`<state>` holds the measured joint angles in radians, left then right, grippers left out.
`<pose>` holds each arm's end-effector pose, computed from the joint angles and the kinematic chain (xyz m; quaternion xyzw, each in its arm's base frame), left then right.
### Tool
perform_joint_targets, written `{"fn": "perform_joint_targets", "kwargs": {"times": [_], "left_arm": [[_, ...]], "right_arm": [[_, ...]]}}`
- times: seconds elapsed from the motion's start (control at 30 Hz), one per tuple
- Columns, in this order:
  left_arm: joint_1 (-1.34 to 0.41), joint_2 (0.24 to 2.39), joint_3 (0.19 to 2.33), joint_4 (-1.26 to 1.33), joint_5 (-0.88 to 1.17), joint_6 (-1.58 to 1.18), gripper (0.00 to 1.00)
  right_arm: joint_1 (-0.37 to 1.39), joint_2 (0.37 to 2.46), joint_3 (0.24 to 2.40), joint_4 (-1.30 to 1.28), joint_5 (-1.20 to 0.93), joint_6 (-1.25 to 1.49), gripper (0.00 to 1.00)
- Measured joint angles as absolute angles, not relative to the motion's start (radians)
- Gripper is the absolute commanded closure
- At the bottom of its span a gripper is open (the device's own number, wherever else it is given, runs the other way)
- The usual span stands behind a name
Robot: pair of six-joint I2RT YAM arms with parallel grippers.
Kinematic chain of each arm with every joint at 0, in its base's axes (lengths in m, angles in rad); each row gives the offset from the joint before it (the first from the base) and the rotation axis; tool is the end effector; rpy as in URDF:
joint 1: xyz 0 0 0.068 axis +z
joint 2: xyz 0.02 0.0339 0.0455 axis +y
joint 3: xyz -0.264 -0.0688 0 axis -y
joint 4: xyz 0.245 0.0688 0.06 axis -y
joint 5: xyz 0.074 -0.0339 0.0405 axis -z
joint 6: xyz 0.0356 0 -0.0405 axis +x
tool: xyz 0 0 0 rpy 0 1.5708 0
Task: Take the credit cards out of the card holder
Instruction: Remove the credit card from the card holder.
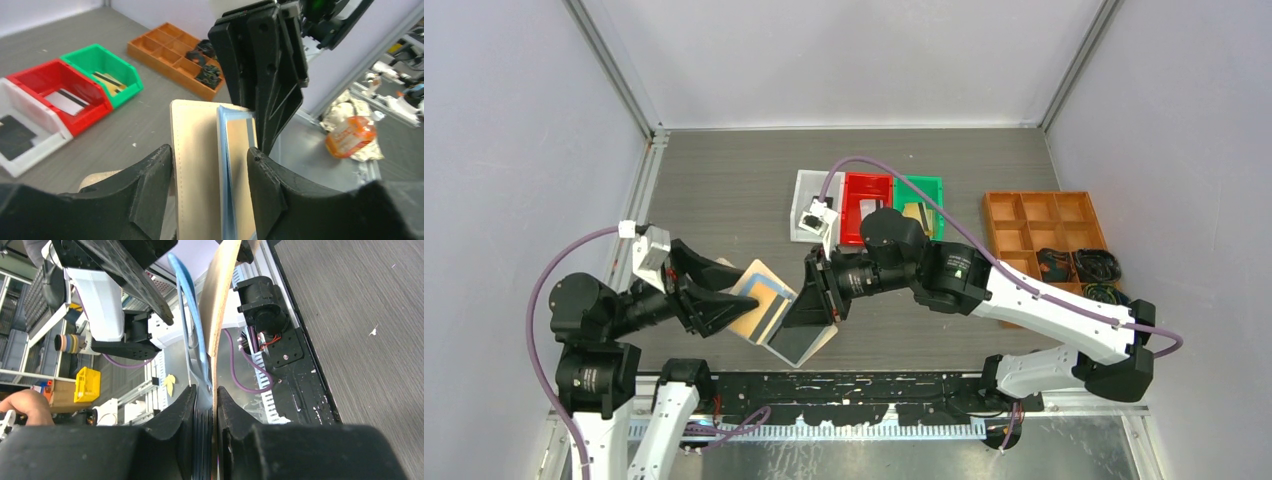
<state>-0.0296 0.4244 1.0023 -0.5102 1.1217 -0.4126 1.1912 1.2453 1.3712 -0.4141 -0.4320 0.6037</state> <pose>0.0401 -0.0333 0.4124 0.2715 0.6416 -0.4900 0.5240 0.0873 0.2591 0.4237 -0.3494 0.7120 0.5639 0.2301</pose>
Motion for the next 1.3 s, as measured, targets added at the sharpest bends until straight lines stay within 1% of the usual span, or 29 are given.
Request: {"fn": "perform_joint_targets", "kwargs": {"times": [0.2, 0.37, 0.43, 0.63, 0.83, 0.9, 1.0, 1.13, 1.3], "left_arm": [[-0.03, 0.456, 0.964, -0.384, 1.195, -0.634, 0.41], [-0.03, 0.468, 0.942, -0.371, 1.232, -0.685, 0.42], [-0.03, 0.467, 0.941, -0.372, 1.244, -0.683, 0.45], [-0.03, 0.465, 0.942, -0.402, 1.278, -0.656, 0.58], [-0.03, 0.465, 0.942, -0.434, 1.301, -0.64, 0.63], [-0.03, 0.465, 0.942, -0.438, 1.304, -0.638, 0.62], [-0.03, 0.465, 0.944, -0.441, 1.305, -0.639, 0.53], [-0.03, 0.465, 0.946, -0.445, 1.311, -0.652, 0.44], [-0.03, 0.465, 0.937, -0.434, 1.317, -0.708, 0.43]], "right_arm": [[1.191, 1.242, 1.358, -0.413, -0.449, 0.565, 0.99], [1.191, 1.24, 1.359, -0.421, -0.456, 0.539, 0.99], [1.191, 1.24, 1.362, -0.429, -0.459, 0.529, 0.99], [1.191, 1.241, 1.381, -0.451, -0.467, 0.508, 0.99], [1.193, 1.241, 1.386, -0.463, -0.478, 0.498, 0.99], [1.193, 1.241, 1.386, -0.465, -0.479, 0.498, 0.99], [1.193, 1.241, 1.386, -0.465, -0.482, 0.496, 0.99], [1.193, 1.241, 1.388, -0.463, -0.485, 0.495, 0.99], [1.193, 1.244, 1.397, -0.461, -0.492, 0.495, 0.99]]}}
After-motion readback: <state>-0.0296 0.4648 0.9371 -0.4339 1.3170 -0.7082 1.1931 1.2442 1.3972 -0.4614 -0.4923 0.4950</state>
